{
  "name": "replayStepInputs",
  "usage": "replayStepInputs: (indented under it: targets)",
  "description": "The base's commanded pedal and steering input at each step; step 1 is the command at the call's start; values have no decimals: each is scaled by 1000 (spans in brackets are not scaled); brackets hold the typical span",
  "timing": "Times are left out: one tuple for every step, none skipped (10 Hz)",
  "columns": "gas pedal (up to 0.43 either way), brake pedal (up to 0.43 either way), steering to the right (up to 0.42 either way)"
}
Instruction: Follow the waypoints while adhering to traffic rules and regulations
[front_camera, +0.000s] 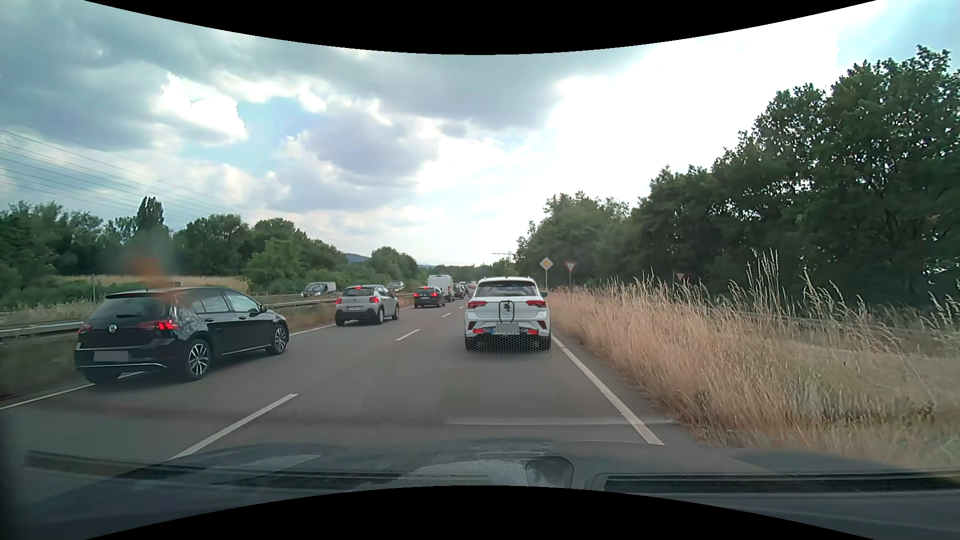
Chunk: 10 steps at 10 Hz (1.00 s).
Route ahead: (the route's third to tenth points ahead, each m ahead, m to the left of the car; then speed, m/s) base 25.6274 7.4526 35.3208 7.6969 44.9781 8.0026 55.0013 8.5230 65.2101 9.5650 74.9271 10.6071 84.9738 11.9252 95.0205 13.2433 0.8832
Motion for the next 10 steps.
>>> replayStepInputs:
  targets:
    - [0,6,-16]
    - [0,12,-16]
    - [0,30,-16]
    - [0,37,-15]
    - [0,43,-15]
    - [0,43,-16]
    - [0,49,-15]
    - [0,49,-15]
    - [0,55,-15]
    - [0,55,-15]
